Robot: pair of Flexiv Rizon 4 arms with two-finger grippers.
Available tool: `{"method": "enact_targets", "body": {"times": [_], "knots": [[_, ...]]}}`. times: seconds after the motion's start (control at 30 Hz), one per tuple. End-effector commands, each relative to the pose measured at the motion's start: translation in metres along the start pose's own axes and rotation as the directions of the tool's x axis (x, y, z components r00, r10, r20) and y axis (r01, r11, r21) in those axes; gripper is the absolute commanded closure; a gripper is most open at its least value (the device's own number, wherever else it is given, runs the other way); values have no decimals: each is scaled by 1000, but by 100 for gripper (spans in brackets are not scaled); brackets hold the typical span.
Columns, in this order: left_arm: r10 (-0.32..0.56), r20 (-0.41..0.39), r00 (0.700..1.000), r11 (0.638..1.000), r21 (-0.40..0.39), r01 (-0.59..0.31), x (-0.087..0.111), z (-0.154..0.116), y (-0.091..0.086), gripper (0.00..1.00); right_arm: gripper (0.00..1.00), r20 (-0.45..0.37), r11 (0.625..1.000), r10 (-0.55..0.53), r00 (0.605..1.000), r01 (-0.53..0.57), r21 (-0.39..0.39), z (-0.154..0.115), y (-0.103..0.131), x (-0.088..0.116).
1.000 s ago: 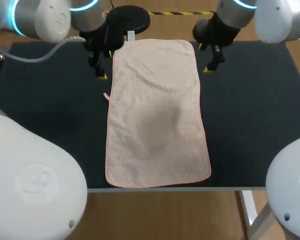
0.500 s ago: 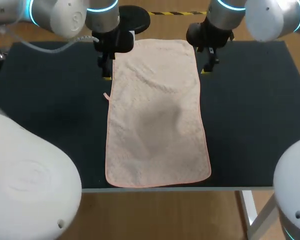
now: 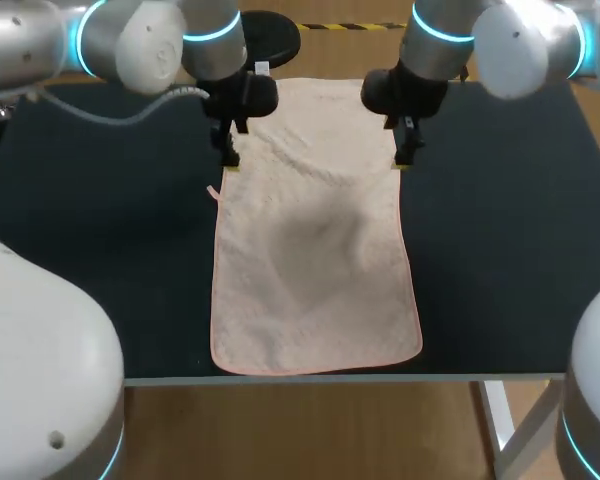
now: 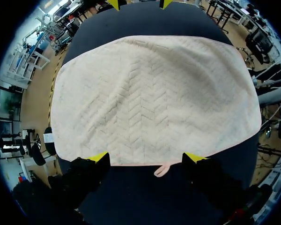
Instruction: Fold the towel
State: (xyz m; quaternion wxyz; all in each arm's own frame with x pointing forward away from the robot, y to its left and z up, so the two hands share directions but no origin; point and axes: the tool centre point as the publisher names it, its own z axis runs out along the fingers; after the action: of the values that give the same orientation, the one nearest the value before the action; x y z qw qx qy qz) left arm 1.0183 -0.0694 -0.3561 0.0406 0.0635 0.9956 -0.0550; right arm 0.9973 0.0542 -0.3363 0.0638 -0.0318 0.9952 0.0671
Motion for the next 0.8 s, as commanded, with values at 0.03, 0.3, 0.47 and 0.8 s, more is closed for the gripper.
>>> {"method": "enact_targets", "body": {"times": [0.03,0.3,0.47,0.8], "knots": [[3,-34,999,1000,8,-3,-8,45,6,0,0,-43,1000,2,999,-2,-15,35,4,-14],[-30,-63,998,999,-34,28,-11,64,8,0,0,-66,1000,6,998,-6,6,56,2,-12],[-41,-76,996,998,-42,38,-14,72,5,0,0,-86,1000,15,996,-13,22,66,-1,-8],[-73,-62,995,996,-47,71,-14,78,6,0,0,-99,999,47,994,-44,32,90,-6,-18]]}}
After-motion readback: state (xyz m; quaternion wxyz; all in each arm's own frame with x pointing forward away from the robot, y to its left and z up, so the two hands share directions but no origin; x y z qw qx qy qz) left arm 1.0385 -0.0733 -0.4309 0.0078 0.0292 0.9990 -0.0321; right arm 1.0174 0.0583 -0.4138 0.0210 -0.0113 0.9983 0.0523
